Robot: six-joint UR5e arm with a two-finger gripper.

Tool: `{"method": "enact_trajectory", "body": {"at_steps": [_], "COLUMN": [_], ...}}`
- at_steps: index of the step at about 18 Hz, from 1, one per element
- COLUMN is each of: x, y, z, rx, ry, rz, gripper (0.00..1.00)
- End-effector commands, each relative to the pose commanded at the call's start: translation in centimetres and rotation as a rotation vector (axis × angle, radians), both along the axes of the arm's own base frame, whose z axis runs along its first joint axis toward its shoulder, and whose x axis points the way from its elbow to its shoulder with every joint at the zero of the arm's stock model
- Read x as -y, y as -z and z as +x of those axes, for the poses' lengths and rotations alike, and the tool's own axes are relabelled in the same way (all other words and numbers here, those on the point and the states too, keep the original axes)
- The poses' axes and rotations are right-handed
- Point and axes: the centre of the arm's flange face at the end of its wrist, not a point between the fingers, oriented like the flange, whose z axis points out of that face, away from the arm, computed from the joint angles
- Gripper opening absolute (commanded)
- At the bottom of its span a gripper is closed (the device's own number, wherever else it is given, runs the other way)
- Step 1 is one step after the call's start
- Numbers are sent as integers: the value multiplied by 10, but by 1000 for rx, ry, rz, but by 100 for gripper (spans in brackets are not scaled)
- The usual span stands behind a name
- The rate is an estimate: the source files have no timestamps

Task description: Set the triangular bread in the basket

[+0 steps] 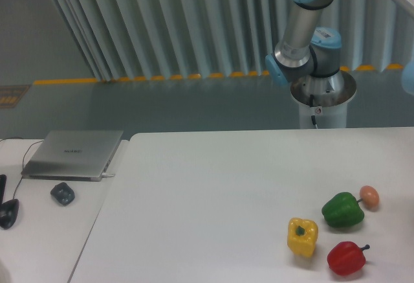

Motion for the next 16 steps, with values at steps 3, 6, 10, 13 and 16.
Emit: {"method": "enact_trajectory", "body": {"at_steps": [3, 6, 10, 13, 16], "x": [8, 8, 9, 8, 4], "y": [1, 2, 1, 1, 2], "z": [-6, -6, -6, -2, 6], "rx": [-1, 1, -1, 1, 6], "ry": [-9, -10, -12, -9, -2], "rz": [0, 0, 1, 0, -3], "gripper": [100, 100, 100, 100, 100]}}
